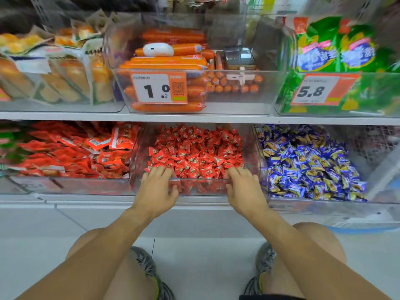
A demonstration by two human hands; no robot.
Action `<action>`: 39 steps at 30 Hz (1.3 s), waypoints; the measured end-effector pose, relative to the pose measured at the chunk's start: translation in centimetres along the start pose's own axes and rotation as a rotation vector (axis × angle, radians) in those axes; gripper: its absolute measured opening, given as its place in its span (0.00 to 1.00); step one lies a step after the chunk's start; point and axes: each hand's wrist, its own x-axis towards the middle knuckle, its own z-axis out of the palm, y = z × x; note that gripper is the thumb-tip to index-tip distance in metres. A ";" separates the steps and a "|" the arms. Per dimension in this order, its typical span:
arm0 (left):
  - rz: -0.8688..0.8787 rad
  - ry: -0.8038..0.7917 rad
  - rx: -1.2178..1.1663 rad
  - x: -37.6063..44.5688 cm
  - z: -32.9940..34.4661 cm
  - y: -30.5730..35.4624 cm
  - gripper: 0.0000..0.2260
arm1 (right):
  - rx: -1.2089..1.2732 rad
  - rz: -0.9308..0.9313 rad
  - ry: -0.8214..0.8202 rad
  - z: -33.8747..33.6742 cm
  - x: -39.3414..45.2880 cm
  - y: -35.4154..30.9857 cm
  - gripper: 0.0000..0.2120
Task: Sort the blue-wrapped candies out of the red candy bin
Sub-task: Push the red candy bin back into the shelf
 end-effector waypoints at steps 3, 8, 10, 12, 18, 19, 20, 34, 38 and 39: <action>0.041 0.028 -0.051 0.0 -0.3 -0.2 0.08 | 0.031 -0.012 0.007 -0.2 0.0 -0.1 0.07; 0.001 0.045 0.150 0.0 -1.2 -0.1 0.09 | 0.117 -0.209 -0.012 -1.9 -1.6 1.7 0.14; -0.094 -0.006 0.217 0.2 -1.7 0.8 0.11 | 0.181 -0.287 0.075 -3.7 -3.0 3.3 0.14; -0.155 -0.020 0.244 0.5 -2.3 3.0 0.20 | 0.213 -0.286 0.257 -6.0 -4.7 5.5 0.11; 0.352 0.119 -0.366 0.3 -2.3 18.0 0.15 | 0.071 0.051 0.201 -10.4 -8.9 17.2 0.16; 0.433 0.100 -0.378 0.2 -1.3 20.2 0.14 | 0.032 0.130 0.098 -10.4 -9.4 19.0 0.16; 0.487 0.075 -0.353 0.2 0.0 22.0 0.15 | 0.004 0.193 0.038 -10.4 -9.9 20.0 0.13; 0.347 0.091 0.002 5.2 5.2 27.0 0.13 | 0.187 0.048 0.440 -8.1 -7.1 23.2 0.08; 0.320 0.094 0.042 7.9 4.9 26.1 0.10 | 0.172 0.112 0.459 -8.1 -4.7 22.4 0.04; 0.322 0.076 0.048 8.3 5.1 26.0 0.10 | 0.181 0.126 0.436 -8.0 -4.3 22.5 0.04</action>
